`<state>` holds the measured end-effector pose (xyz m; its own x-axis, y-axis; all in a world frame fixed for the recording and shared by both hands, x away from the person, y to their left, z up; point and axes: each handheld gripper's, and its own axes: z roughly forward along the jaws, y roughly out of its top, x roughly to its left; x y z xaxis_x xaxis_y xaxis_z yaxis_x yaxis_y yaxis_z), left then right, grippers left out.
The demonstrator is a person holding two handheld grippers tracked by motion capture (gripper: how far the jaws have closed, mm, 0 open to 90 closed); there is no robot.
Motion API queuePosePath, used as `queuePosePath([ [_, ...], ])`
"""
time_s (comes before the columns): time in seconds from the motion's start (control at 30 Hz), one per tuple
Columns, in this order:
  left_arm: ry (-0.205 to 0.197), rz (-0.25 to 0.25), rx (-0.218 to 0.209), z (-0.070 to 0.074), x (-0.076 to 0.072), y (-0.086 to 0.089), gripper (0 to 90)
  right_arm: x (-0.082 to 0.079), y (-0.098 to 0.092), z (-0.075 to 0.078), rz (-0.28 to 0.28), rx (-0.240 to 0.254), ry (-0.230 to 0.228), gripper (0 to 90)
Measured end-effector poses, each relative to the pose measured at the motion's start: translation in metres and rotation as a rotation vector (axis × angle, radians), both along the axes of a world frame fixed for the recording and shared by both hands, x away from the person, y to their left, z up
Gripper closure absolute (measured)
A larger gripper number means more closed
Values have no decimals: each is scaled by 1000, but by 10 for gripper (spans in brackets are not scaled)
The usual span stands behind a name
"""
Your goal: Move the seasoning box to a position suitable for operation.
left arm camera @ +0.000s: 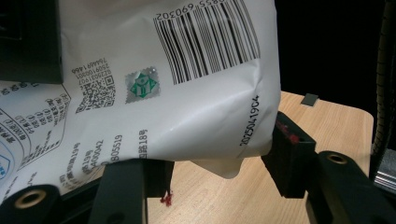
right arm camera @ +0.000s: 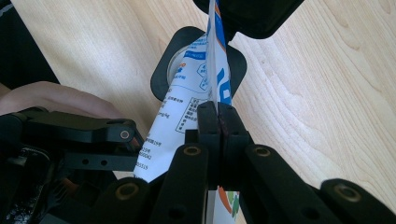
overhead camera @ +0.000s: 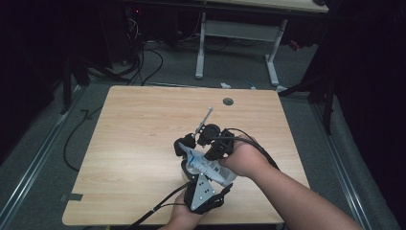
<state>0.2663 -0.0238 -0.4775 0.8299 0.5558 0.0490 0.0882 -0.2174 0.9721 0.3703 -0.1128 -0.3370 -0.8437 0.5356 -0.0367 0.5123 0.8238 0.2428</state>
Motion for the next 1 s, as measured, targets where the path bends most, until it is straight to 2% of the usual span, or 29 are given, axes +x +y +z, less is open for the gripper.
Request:
queuePosePath([
  [0.47,-8,-5,6,-3,-2,1,492,-1,-1,-1,4,-5,3,897],
  [1.0,-3,-17,10,-12,-9,5,501,-6,-4,-3,-1,1,34,896],
])
